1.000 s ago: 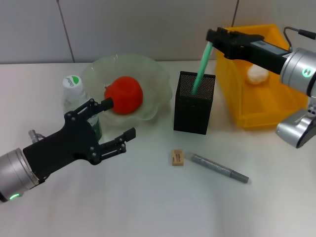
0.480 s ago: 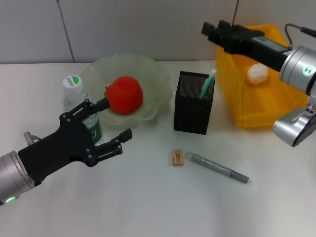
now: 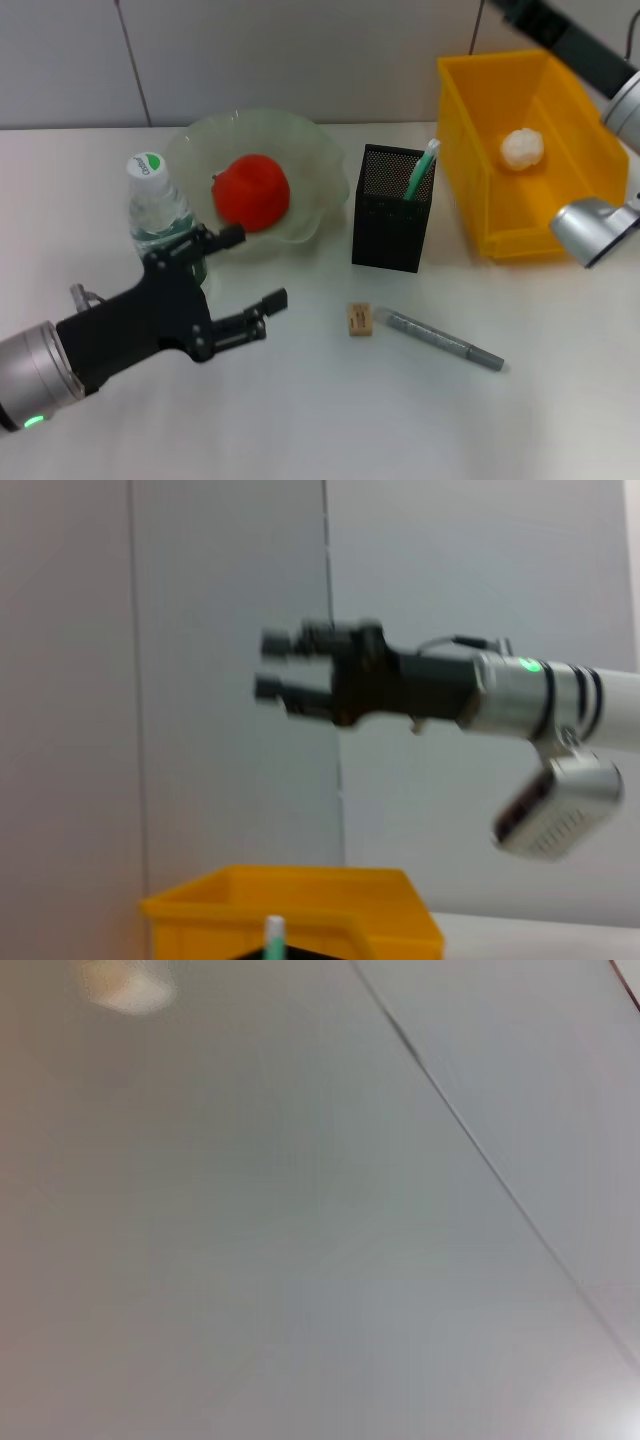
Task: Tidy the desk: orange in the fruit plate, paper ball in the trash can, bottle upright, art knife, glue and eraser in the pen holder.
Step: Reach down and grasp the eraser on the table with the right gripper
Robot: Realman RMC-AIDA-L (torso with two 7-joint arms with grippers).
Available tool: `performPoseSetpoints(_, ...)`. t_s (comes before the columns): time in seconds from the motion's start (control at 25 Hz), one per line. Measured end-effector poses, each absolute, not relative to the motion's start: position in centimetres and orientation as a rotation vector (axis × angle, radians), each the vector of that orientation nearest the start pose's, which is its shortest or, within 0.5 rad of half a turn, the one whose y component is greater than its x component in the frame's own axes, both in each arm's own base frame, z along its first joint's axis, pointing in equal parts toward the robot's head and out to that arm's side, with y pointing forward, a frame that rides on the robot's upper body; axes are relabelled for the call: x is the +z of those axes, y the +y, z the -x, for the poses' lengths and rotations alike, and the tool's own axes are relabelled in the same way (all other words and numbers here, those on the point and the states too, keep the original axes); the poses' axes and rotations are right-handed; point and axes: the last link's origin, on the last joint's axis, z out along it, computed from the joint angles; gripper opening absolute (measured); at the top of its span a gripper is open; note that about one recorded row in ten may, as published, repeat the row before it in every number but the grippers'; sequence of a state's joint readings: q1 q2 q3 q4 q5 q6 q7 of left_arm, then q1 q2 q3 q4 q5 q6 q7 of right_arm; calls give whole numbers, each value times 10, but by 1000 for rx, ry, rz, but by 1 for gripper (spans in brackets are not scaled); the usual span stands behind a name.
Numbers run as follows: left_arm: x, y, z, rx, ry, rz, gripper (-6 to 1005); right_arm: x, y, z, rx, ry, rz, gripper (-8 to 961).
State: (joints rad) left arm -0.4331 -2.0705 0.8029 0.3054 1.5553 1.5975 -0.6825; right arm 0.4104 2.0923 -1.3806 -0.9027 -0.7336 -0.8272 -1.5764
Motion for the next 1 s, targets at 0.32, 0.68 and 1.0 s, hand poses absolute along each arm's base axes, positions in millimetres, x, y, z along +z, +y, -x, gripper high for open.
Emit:
performPoseSetpoints(0.32,-30,273,280,-1012,-203,2480,862,50,387,-173,-338,-1228,964,526)
performPoseSetpoints(0.68,-39,264,281,-987,-178,2542,862,63,366,-172,414,-615,1142,525)
performPoseSetpoints(1.0,-39,262,280,-1006,-163,2530,862,49,374,-180,1064,-68,1457,526)
